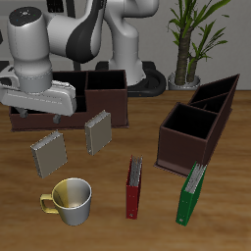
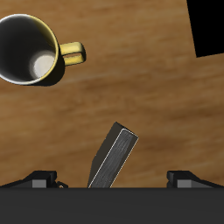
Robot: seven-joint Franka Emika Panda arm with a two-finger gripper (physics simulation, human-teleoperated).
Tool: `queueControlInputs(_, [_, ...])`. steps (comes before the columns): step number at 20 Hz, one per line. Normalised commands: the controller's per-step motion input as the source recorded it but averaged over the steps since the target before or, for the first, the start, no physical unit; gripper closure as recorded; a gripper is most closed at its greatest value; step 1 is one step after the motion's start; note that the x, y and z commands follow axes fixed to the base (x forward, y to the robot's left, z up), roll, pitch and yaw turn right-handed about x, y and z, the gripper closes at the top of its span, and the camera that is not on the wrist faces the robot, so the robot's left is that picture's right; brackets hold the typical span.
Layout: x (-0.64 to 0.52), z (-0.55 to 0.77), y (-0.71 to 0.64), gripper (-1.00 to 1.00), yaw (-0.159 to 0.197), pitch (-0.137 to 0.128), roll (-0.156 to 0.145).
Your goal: Place the right yellow book into the left desk caddy's left compartment
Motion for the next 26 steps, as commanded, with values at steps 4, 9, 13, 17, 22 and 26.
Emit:
queueControlInputs(4, [-0.05, -0.36, 0.01, -1.00, -0.010, 0.022, -0.002])
queueControlInputs(9, [-0.15, -0.30, -0.22, -1.00, -0.037, 0.008, -0.020])
queueControlInputs(13, [-0.16, -0.22, -0.18, -1.00, -0.023, 0.005, -0.026])
queueControlInputs(17, [-0.06, -0.11, -0.07, -1.00, -0.037, -0.010, -0.026])
queueControlInputs(22, [0.02, -0.19, 0.05, -1.00, -0.048, -0.022, -0.002])
queueControlInputs(26, [0.06, -0.26, 0.06, -1.00, -0.037, 0.007, 0.007])
